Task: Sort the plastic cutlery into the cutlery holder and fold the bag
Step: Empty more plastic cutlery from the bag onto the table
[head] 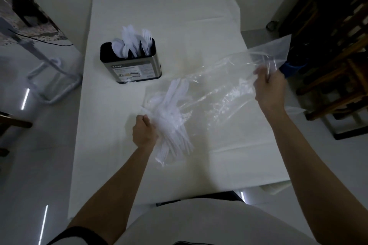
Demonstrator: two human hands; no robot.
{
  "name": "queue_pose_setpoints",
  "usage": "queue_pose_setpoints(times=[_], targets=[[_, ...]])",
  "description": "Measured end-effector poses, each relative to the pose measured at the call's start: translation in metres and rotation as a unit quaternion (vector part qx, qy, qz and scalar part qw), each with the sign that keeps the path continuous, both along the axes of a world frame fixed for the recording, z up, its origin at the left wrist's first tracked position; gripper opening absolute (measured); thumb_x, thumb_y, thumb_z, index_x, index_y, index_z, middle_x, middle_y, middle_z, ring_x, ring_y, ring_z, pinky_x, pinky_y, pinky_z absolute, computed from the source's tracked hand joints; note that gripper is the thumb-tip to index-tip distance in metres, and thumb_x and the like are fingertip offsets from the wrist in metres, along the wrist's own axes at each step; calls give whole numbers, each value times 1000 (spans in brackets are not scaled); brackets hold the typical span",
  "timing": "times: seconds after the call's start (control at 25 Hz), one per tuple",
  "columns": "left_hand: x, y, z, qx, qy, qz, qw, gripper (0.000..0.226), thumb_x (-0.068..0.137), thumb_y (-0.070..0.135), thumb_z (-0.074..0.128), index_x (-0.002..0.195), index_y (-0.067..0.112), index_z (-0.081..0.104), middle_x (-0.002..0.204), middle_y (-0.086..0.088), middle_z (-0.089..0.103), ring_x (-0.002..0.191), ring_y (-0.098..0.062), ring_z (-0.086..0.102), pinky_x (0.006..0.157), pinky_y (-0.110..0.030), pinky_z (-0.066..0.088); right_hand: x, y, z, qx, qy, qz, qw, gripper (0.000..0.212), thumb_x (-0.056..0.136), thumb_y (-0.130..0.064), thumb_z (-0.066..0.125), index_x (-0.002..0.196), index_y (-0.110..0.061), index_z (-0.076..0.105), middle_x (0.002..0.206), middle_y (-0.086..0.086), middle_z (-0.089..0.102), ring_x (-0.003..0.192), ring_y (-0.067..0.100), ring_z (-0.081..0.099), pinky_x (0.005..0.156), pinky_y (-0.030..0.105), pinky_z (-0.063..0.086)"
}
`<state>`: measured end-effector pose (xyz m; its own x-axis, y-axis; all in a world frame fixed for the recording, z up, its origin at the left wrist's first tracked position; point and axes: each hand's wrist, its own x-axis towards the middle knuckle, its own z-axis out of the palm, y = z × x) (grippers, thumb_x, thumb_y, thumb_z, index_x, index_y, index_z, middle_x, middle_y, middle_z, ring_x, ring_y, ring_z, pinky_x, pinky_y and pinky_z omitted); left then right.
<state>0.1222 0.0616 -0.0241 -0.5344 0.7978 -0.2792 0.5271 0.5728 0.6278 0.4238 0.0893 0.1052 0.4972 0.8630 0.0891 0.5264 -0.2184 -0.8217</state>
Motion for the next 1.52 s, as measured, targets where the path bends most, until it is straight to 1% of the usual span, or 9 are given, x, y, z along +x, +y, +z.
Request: queue_pose_setpoints(times=[0.12,0.24,0.36,0.56,0.76,0.96,1.12,1.32,1.52], targets=[[4,-2,5,-9,2,-18,1000,36,99,31,33,100,3,56,96,-19,66,90,-37,62,75,-39,46,16,1,0,-118,22,-4,993,31,96,-29,47,81,-5,60,65,18,62,49,20,57,66,41,55],[6,-5,5,-2,2,-34,999,37,99,29,35,102,0,57,100,-20,65,95,-37,61,73,-36,40,34,-6,1,-151,-140,-43,978,43,89,-38,58,108,0,52,98,20,67,78,26,66,69,27,53],[6,-10,1,9,-7,-37,999,36,99,29,37,101,-1,57,101,-21,64,96,-37,60,73,-36,40,38,-19,7,-109,-203,-76,970,58,83,-30,68,127,-4,39,127,18,50,112,32,54,92,42,51],[6,-24,-3,33,-39,-49,998,33,98,29,43,95,-1,57,93,-17,63,85,-29,57,69,-32,37,16,-17,-10,-66,-289,-24,955,63,83,-27,70,131,-2,38,138,21,38,126,35,42,107,46,40],[9,-34,4,52,-75,-29,995,25,97,25,45,89,3,54,82,-8,57,77,-22,54,68,-28,36,-43,1,-26,-79,-322,79,940,77,91,-39,56,146,3,22,158,23,5,147,35,4,119,41,5],[11,-48,2,47,-102,-9,994,39,89,45,42,86,9,54,83,-9,63,76,-24,59,66,-36,47,-121,20,-49,-81,-257,271,924,66,92,-36,53,139,6,33,149,23,31,140,33,28,115,37,26],[20,-62,3,60,-64,-6,996,24,97,31,44,99,10,55,99,-4,58,84,-18,57,74,-33,51,-169,33,-67,-102,-234,362,896,50,89,-42,57,116,0,54,115,16,56,106,28,56,87,38,51],[27,-71,7,100,-45,1,994,12,97,23,47,100,15,55,103,2,57,81,-13,58,71,-31,54,-204,33,-77,-196,-267,439,835,47,81,-58,60,75,-11,53,73,4,55,69,19,57,60,27,41],[17,-71,5,119,-71,-54,989,11,96,17,48,98,13,59,100,3,57,80,-12,58,70,-22,51,-207,29,-79,-258,-306,443,802,35,85,-42,59,88,-8,61,79,5,56,74,21,55,64,28,40]])
